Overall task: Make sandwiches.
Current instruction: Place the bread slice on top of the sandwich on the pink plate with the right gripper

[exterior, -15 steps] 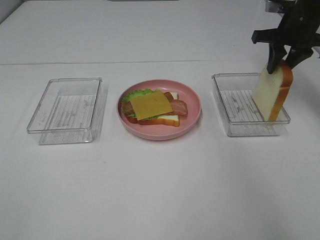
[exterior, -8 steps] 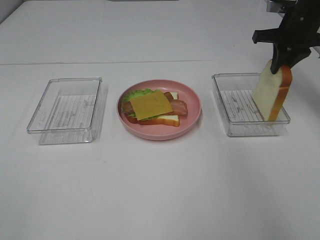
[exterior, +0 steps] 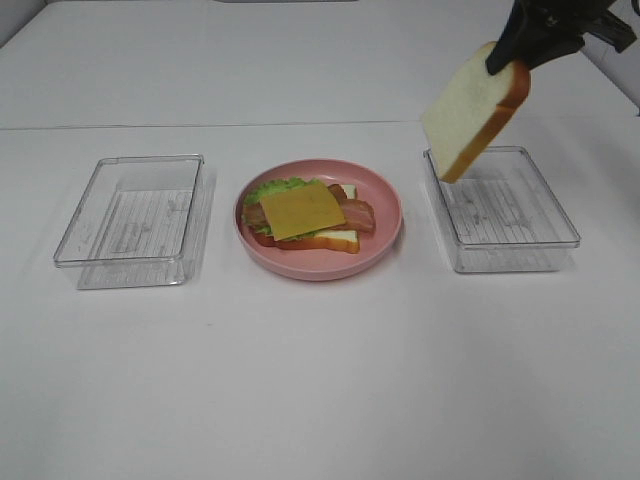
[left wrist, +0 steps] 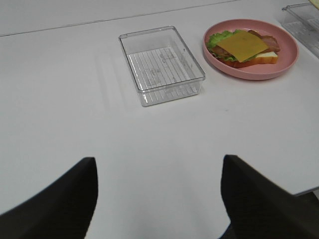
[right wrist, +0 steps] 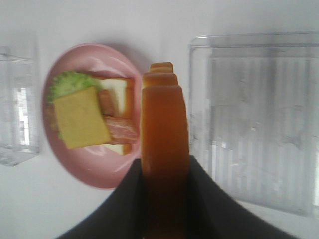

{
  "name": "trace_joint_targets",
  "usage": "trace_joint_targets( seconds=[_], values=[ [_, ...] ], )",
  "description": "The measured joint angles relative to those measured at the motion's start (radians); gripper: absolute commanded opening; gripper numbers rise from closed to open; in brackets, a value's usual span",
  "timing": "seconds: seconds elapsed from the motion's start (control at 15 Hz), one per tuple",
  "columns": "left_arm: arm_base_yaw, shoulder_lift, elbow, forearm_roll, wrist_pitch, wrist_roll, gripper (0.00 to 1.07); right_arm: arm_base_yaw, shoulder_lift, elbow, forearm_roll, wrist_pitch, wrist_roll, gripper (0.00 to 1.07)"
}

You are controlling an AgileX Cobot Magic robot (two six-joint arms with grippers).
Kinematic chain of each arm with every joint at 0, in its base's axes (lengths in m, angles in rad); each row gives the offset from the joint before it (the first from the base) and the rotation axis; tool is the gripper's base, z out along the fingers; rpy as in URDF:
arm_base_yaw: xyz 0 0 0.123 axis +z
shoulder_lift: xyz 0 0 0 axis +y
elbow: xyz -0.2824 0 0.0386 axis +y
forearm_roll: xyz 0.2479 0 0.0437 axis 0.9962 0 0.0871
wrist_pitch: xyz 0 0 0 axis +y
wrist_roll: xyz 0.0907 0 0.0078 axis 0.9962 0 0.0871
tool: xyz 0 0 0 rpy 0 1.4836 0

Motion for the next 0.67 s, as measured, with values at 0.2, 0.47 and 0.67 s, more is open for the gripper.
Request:
trace_joint_targets(
  seconds=[0.2,0.47,0.67],
  values=[
    [0.0,0.0,0.0,0.0,0.0,0.0,0.68,0.043,-0.004,0.022,0.117,-0.002,-0.057,0.0],
    [0.0,0.0,0.0,0.0,0.0,0.0,0.68,0.157,-0.006,0.23,0.31,-0.148,-0.139,0.0],
    [0.0,0.0,0.0,0.0,0.0,0.0,0.68,0.166,0.0,0.366,0.491,-0.308,-0.221,0.0]
  ],
)
